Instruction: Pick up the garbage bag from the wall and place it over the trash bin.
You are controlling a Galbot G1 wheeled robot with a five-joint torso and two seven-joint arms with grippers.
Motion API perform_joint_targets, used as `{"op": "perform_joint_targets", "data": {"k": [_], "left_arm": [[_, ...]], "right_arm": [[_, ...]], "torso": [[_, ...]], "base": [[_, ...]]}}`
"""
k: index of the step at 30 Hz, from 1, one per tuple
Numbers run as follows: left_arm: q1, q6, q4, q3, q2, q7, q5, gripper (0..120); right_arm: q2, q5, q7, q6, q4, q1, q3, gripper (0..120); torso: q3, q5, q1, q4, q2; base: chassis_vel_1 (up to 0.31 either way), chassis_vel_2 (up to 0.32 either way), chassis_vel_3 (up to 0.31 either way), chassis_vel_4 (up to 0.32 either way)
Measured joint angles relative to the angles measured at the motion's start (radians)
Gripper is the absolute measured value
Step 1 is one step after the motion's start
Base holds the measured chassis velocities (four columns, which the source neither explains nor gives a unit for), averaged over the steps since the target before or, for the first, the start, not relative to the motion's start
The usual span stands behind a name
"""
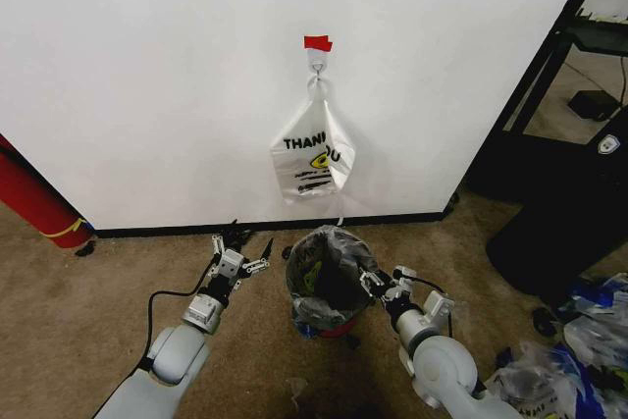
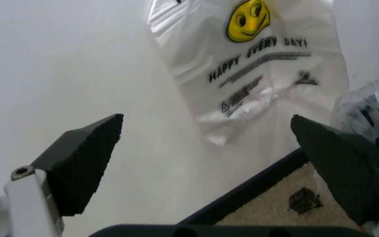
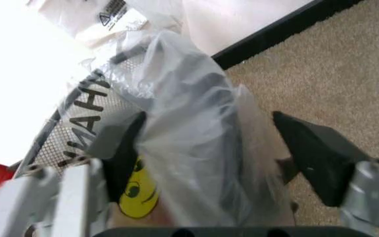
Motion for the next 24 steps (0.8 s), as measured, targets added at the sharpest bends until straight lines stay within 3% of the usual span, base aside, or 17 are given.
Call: {"op": "perform_joint_targets", "data": {"k": [6,11,15,18,19,20,22,24], "left_arm": [[0.007,-0.008,0.000,0.000,-0.004,0.001,0.001,100],[0.014,-0.034,-0.006,0.004,-0.015,0.015,-0.005,100],[0.020,-0.040,-0.010,0.001,-0.031,0.014,-0.005,100],[0.023,-0.040,-0.016,-0.002,-0.035,0.012,-0.005,100],[0.030,-0.038,-0.040,-0.015,-0.050,0.003,-0.012,100],[0.035,-0.036,-0.060,-0.028,-0.062,0.000,-0.024,100],[0.050,-0.031,-0.119,-0.059,-0.095,-0.002,-0.065,100],[0.070,-0.028,-0.179,-0.083,-0.125,-0.003,-0.121,100]], "right_arm": [[-0.013,-0.025,0.000,0.000,0.001,-0.017,0.009,98],[-0.029,-0.030,-0.063,0.036,-0.007,-0.035,0.018,100],[-0.042,-0.047,-0.316,0.216,-0.039,-0.062,0.028,100],[-0.043,-0.050,-0.412,0.273,-0.058,-0.066,0.032,100],[-0.036,-0.073,-0.640,0.404,-0.113,-0.065,0.059,100],[-0.026,-0.111,-0.722,0.464,-0.131,-0.064,0.083,100],[0.006,-0.235,-0.748,0.606,-0.133,-0.065,0.135,100],[0.049,-0.432,-0.609,0.706,-0.103,-0.081,0.194,100]], "torso": [[0.000,0.0000,0.000,0.0000,0.000],[0.000,0.0000,0.000,-0.0001,0.000],[0.000,-0.0002,0.000,-0.0001,0.000],[0.000,-0.0002,0.000,-0.0001,0.000],[0.000,0.0003,0.000,0.0001,0.000],[0.000,0.0001,0.000,-0.0001,0.000],[0.000,0.0002,0.000,0.0000,0.000],[0.000,0.0003,0.000,0.0002,0.000]], "base": [[0.000,0.000,0.000,0.000],[0.000,0.000,0.000,0.000],[0.000,0.000,0.000,0.000],[0.000,0.000,0.000,0.000],[0.000,0.000,0.000,0.000],[0.000,0.000,0.000,0.000],[0.000,0.000,0.000,0.000],[0.000,0.000,0.000,0.000]]}}
